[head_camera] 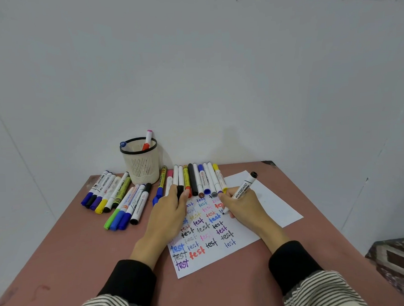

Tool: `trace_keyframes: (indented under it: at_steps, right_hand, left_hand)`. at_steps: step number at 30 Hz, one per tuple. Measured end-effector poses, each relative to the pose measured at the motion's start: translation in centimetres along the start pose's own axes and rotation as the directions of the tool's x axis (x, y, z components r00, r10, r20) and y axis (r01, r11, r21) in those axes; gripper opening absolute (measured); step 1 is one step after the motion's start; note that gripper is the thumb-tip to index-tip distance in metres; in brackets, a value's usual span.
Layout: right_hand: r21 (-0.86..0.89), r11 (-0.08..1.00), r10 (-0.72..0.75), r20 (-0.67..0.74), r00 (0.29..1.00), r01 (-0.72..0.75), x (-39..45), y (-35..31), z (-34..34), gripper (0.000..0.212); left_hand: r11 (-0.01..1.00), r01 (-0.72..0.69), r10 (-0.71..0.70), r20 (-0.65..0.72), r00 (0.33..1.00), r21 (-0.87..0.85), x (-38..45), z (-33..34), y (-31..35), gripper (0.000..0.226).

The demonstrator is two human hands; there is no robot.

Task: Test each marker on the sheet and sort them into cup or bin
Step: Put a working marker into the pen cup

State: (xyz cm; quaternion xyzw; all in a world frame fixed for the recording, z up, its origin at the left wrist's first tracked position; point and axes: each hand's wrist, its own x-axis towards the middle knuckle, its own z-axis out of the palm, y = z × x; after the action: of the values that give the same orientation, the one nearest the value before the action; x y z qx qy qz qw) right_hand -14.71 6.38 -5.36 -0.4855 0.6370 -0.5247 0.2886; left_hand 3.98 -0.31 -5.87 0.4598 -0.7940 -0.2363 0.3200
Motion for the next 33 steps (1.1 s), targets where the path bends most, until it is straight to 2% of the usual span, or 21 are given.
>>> trace_keyframes:
  at_steps: [6, 11, 18, 22, 28, 33]
  right_hand:
    - [-0.028, 0.999, 0.044, 0.000, 0.999, -0.044, 0.37, 0.59, 0.17, 0.035]
    - [-0.015, 1.000, 0.023, -0.004, 1.000, -0.023, 0.25, 0.32, 0.04, 0.032]
    - [-0.028, 0.999, 0.021, -0.025, 0.999, -0.021, -0.15, -0.05, 0.07, 0.042]
    - [-0.033, 0.999, -0.013, -0.047, 0.999, 0.011, -0.12, -0.04, -0.08, 0.034]
    - [-0.025, 1.000, -0.011, 0.003, 1.000, 0.011, -0.04, 0.23, 0.09, 0.040]
    - [-0.062, 0.998, 0.004, 0.026, 1.000, -0.003, -0.09, 0.12, 0.25, 0.036]
  left_hand:
    - [1.000, 0.010, -0.011, 0.007, 1.000, 0.018, 0.09, 0.08, -0.08, 0.034]
    - [1.000, 0.014, -0.014, 0.013, 1.000, 0.020, 0.15, 0.15, -0.17, 0.033]
    - [1.000, 0.005, -0.005, 0.007, 1.000, 0.030, 0.08, 0.11, -0.12, 0.033]
    - [1.000, 0.006, -0.006, 0.004, 1.000, 0.025, 0.15, 0.16, -0.19, 0.033]
    - [1.000, 0.005, -0.005, 0.009, 1.000, 0.020, 0.15, 0.17, -0.23, 0.034]
    - [0.996, 0.009, -0.011, 0.023, 1.000, 0.084, 0.20, 0.17, -0.10, 0.035]
